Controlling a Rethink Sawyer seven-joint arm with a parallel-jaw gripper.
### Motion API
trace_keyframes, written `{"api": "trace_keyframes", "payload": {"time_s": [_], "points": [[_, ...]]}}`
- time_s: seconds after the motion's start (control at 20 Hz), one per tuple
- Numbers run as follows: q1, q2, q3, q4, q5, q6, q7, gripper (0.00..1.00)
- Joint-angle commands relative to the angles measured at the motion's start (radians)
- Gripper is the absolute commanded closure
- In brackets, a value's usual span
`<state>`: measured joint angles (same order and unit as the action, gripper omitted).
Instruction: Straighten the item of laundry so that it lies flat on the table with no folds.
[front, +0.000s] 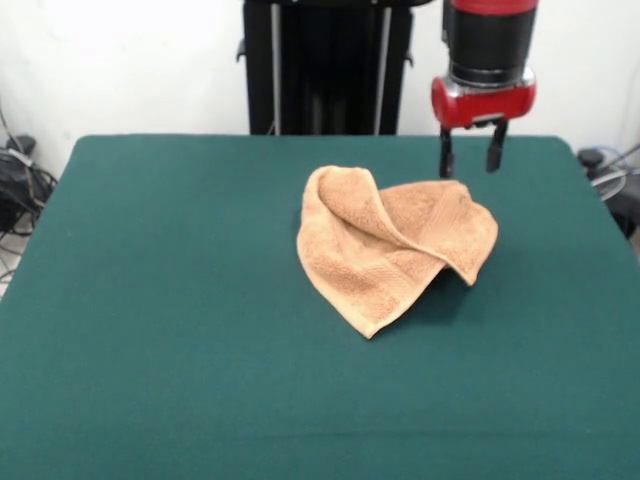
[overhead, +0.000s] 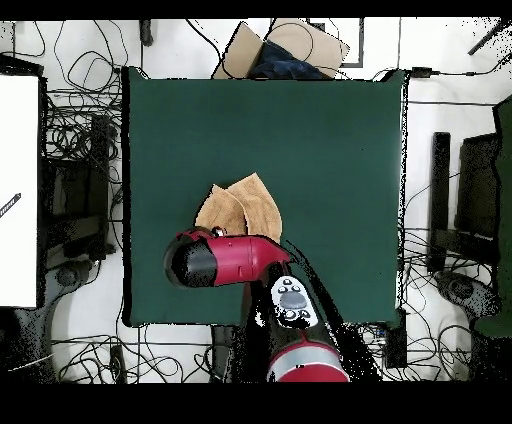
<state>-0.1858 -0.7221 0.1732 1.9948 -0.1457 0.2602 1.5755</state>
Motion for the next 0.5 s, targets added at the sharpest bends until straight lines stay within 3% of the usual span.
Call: {"api": "trace_keyframes", "payload": {"time_s": [0.05,0.5], "points": [[0.004,0.065,0.025,-0.091,0.049,0.027,0.159,0.00],[-0.004,0.106,0.034,-0.118,0.049,0.008,0.151,0.00]]}}
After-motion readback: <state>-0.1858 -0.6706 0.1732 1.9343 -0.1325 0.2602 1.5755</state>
